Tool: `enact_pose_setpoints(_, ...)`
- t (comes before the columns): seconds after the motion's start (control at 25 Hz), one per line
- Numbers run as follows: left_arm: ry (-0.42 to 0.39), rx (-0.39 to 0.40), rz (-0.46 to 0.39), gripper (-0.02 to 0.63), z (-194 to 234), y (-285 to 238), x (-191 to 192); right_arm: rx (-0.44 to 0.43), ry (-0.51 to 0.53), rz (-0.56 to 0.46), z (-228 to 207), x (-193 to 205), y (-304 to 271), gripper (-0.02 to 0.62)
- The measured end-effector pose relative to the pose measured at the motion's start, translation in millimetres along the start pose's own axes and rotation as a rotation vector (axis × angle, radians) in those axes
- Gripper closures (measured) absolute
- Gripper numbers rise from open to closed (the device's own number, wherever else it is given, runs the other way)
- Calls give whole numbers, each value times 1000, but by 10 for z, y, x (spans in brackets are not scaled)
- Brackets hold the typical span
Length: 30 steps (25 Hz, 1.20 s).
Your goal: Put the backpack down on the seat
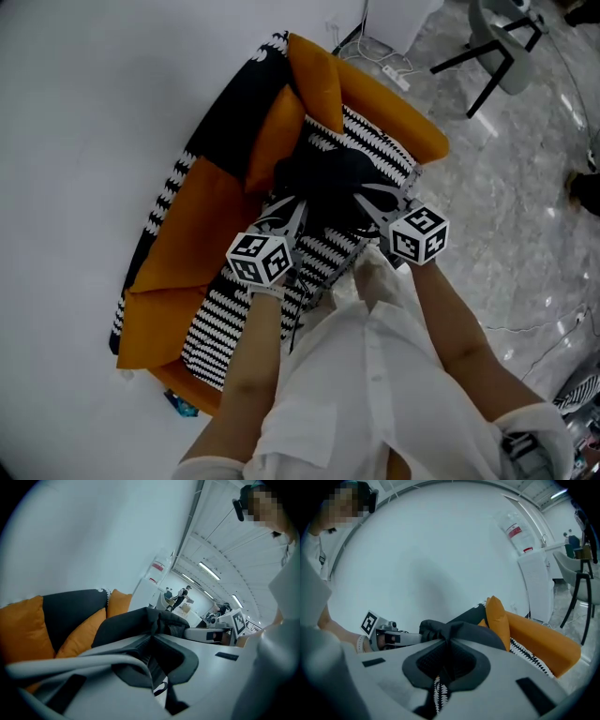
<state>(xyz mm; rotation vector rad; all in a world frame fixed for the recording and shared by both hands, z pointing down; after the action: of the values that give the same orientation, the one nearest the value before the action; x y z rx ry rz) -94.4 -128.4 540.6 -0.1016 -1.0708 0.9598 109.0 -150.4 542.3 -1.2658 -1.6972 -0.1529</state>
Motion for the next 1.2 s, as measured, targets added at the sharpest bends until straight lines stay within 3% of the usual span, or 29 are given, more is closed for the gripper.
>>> enact_pose_setpoints(0.24, 24, -25, 41, 577, 168, -119, 174, 24, -2, 60, -132, 173, -185, 569)
enact_pose_setpoints(0.92, 70, -69, 7, 577, 387, -400, 155, 84, -18, 79, -385, 143, -428, 569)
enact_pose_setpoints(1.2, 39, -88, 16, 575, 435, -454, 97, 103, -20, 90, -439, 85, -506, 568)
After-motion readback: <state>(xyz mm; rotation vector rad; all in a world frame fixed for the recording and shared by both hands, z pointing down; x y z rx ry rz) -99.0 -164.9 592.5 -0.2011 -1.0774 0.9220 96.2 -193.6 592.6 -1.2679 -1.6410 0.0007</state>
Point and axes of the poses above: the fingertips, and each gripper's own axes: y backward along the fingers, z to its left, x out of its underside, the point moved 7 cm from there along y, backward along the fingers, and after that the axes turned 1 degree about z, right-handed, at the moved point
